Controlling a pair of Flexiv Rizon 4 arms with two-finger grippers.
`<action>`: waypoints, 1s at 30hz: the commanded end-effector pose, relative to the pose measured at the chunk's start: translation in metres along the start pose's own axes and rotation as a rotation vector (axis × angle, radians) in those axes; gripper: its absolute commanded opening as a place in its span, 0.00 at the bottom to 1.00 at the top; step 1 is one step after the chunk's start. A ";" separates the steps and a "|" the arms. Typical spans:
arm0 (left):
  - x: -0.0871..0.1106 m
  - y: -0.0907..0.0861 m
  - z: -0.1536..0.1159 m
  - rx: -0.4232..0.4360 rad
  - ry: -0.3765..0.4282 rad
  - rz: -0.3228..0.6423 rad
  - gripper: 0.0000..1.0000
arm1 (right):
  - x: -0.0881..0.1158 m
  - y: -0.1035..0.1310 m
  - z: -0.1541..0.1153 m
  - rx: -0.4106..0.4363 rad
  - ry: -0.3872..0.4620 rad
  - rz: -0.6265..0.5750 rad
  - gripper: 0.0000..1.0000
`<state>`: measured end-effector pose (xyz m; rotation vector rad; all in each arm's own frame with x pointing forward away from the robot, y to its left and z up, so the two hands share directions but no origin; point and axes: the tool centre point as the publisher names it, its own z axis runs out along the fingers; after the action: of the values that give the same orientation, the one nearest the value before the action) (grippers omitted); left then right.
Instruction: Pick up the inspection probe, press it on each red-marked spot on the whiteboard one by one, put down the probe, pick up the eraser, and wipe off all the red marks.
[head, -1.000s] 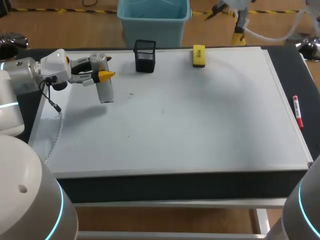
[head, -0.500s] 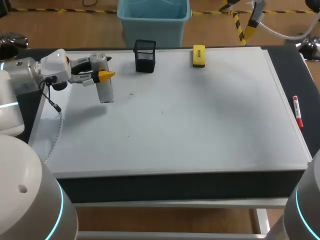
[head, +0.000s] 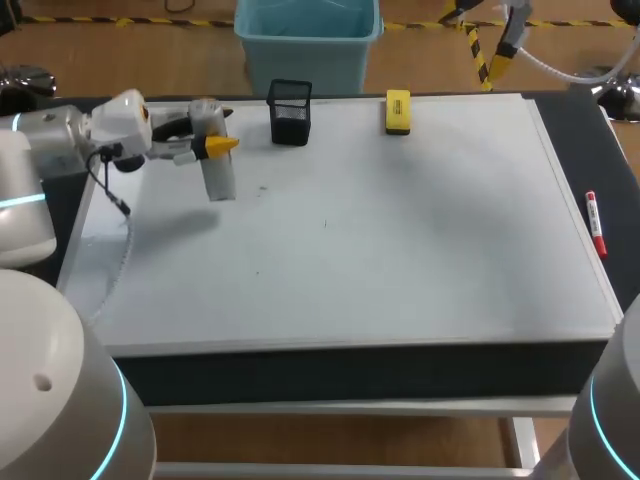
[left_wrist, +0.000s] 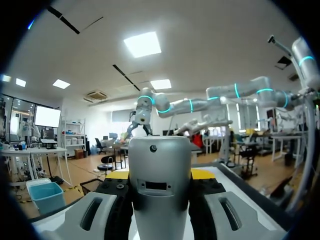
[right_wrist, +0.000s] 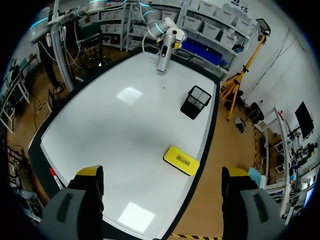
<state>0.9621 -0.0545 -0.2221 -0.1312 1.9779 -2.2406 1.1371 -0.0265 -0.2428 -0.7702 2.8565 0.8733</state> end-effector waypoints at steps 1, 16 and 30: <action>-0.037 -0.014 0.013 -0.005 0.101 0.004 0.00 | 0.001 0.000 -0.001 0.003 0.003 -0.001 1.00; -0.102 -0.057 0.072 0.010 0.243 0.033 0.00 | 0.001 0.000 -0.001 0.003 0.003 -0.001 1.00; -0.136 -0.059 0.106 0.009 0.314 0.031 0.00 | 0.001 0.000 -0.001 0.003 0.003 -0.001 1.00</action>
<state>1.0965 -0.1215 -0.1440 0.0794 2.0301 -2.2995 1.1371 -0.0269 -0.2429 -0.7703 2.8555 0.8759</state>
